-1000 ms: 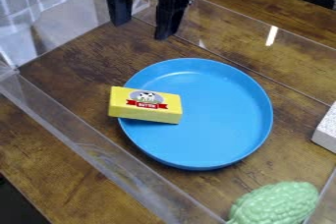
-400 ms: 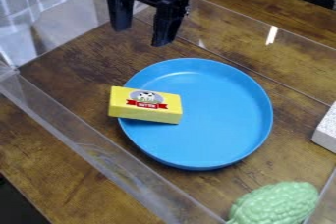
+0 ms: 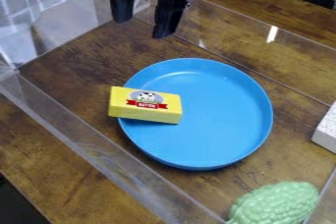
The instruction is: Put the white object in the blue tray
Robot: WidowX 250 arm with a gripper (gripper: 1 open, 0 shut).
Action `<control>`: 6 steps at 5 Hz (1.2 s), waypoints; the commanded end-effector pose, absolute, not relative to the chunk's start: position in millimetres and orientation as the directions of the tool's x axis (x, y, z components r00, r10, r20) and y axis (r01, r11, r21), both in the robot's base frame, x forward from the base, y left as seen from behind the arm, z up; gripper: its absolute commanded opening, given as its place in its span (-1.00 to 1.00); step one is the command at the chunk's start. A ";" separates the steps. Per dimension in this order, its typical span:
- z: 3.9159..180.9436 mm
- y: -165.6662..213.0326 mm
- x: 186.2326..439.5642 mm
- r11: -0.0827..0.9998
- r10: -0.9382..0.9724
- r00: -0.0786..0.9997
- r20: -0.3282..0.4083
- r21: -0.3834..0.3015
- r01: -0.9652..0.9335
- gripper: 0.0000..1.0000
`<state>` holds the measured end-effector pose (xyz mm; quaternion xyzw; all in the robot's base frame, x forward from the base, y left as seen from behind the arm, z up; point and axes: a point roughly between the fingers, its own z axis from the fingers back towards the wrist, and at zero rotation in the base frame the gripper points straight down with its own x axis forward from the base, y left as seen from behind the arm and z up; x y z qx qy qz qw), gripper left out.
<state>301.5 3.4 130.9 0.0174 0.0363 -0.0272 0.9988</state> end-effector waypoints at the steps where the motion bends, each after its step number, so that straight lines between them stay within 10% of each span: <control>1: 152.6 15.1 308.1 0.999 -0.030 1.000 0.008 0.038 0.030 1.00; 6: 135.0 15.7 315.7 0.998 -0.020 1.000 -0.006 0.052 0.021 1.00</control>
